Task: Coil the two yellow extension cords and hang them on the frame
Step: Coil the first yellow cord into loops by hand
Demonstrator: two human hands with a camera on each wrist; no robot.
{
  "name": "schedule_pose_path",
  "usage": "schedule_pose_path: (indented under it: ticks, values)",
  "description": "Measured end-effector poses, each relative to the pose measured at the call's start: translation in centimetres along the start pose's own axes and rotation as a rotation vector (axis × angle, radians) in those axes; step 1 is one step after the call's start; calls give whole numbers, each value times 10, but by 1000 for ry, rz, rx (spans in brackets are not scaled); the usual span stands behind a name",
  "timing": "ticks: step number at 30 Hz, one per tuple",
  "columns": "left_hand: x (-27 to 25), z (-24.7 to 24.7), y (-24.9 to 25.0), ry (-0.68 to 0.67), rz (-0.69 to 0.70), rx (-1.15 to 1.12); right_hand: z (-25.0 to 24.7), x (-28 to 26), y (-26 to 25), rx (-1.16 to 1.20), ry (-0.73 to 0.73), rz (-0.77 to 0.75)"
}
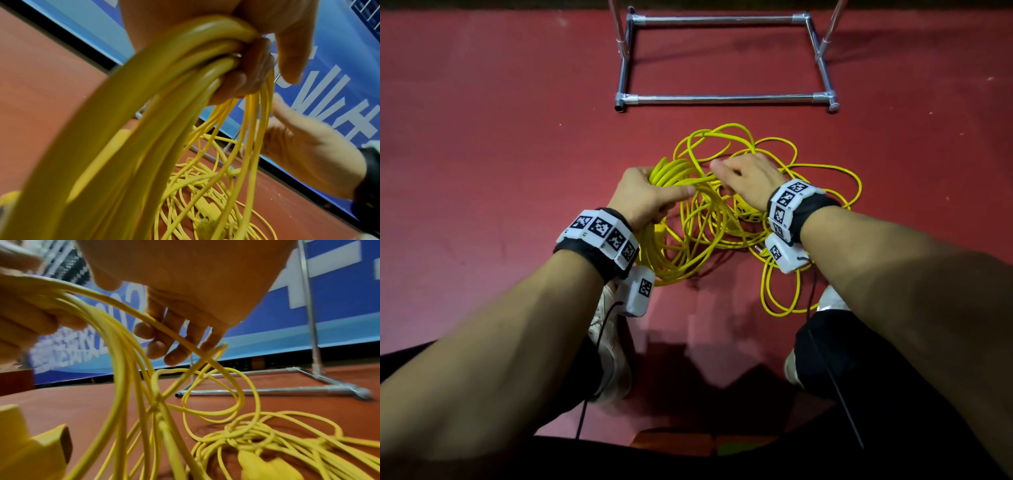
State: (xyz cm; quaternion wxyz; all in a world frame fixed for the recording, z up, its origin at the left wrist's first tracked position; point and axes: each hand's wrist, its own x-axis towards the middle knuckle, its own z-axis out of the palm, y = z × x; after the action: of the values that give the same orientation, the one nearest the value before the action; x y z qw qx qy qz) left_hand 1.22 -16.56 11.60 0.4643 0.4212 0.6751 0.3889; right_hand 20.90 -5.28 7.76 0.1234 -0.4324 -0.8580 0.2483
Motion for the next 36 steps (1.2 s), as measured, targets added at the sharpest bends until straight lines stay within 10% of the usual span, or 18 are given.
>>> schedule_pose_path:
  ticks: [10, 28, 36]
  values:
    - [10, -6, 18, 45, 295, 756, -1, 8, -28, 13, 125, 54]
    - [15, -44, 29, 341, 297, 481, 5, -6, 30, 123, 45, 298]
    - [19, -46, 34, 153, 212, 600, -31, 0, 15, 51, 314, 238]
